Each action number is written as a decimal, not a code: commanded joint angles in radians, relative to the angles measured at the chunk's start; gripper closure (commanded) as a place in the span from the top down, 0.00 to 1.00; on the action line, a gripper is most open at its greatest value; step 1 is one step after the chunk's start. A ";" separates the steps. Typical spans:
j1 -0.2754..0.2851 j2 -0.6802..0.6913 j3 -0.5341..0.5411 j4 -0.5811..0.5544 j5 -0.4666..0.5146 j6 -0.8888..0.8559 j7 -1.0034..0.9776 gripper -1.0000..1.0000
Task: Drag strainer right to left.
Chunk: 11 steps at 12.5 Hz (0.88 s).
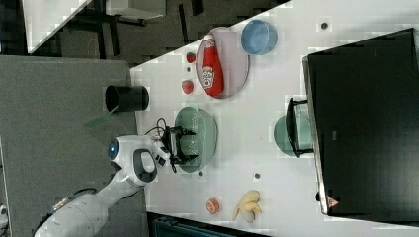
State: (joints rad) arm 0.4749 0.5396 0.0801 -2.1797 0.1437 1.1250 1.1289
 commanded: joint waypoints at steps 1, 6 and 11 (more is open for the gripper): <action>0.061 0.013 0.018 0.049 0.005 -0.013 0.134 1.00; 0.112 0.052 0.018 0.119 0.008 -0.026 0.161 1.00; 0.147 0.086 0.018 0.190 0.054 -0.035 0.172 1.00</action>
State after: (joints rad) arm 0.6069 0.6562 0.0972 -1.9863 0.1786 1.1025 1.2617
